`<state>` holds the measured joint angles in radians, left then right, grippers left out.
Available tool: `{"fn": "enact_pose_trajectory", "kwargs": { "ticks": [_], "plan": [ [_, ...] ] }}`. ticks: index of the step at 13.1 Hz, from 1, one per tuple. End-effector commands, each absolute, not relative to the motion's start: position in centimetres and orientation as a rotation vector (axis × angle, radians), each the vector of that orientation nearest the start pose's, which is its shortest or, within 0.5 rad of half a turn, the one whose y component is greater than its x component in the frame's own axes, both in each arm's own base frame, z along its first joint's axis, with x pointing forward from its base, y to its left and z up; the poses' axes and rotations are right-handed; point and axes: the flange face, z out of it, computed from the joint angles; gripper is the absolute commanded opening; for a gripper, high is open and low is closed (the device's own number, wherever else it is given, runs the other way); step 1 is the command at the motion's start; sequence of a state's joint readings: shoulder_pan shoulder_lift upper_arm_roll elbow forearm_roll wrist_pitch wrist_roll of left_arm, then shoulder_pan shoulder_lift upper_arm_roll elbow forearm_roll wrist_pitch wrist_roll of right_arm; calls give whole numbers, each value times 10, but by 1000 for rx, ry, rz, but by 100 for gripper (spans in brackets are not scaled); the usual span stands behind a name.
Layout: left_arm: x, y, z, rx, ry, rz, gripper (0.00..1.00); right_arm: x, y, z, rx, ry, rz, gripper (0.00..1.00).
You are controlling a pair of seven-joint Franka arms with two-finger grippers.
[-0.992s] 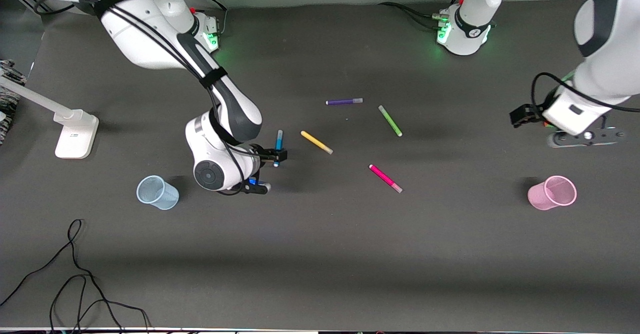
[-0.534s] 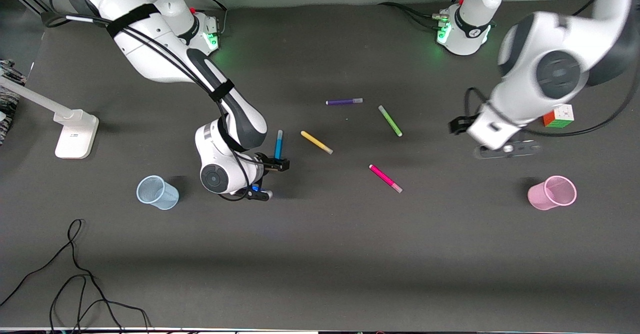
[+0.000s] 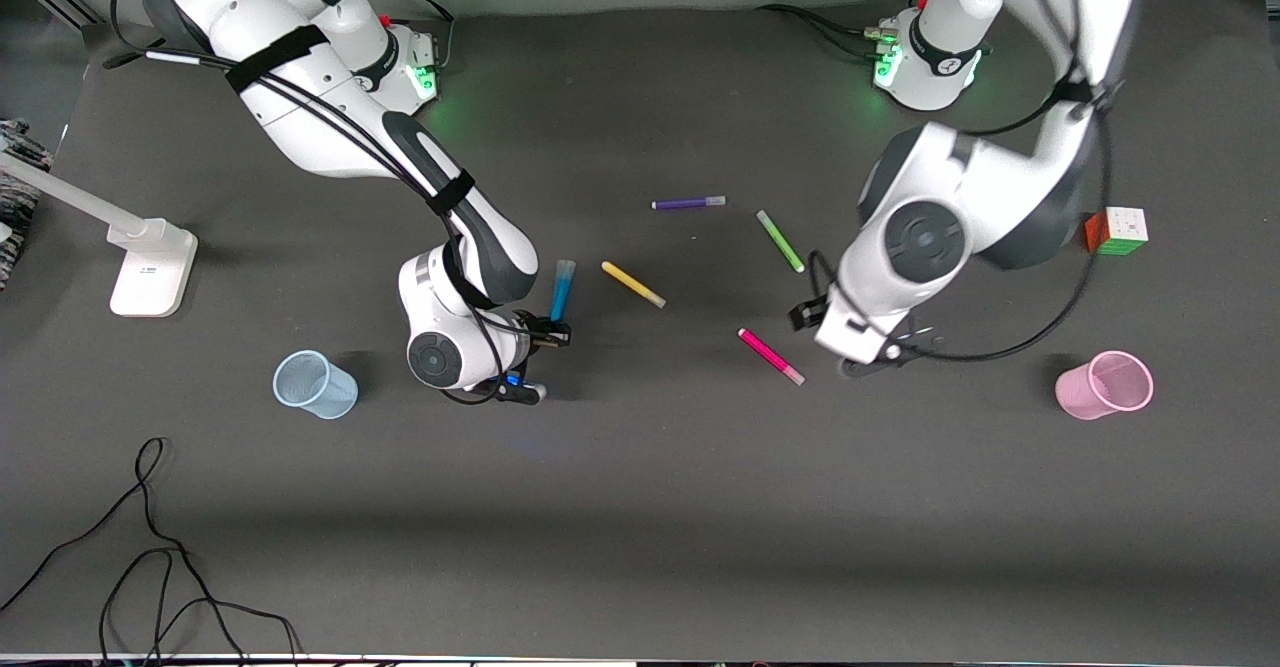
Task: Place pink and blue markers in matching cups
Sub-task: 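Grasp the blue marker with the right gripper while the left gripper grasps the pink marker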
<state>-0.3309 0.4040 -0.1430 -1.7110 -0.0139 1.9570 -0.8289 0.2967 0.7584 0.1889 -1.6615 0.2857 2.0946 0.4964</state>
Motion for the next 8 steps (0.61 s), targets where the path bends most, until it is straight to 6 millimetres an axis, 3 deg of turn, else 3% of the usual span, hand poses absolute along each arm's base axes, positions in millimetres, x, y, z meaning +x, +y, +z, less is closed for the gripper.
{"fn": "enact_pose_trajectory", "kwargs": {
  "ticks": [1,2,4,6,8],
  "plan": [
    [591,-309,313,-3046,-794,326,99,565,307,151,-2871,366,686,0],
    [593,-316,301,-3030,-927,374,99,567,303,158,-2870,369,689,0],
    [597,-330,276,-2940,-1210,420,98,580,287,191,-2875,375,662,0],
    [593,-343,245,-2884,-1356,478,98,598,254,250,-2928,382,560,0],
    [584,-344,212,-2841,-1407,566,98,611,220,309,-3018,373,411,0]
  ]
}}
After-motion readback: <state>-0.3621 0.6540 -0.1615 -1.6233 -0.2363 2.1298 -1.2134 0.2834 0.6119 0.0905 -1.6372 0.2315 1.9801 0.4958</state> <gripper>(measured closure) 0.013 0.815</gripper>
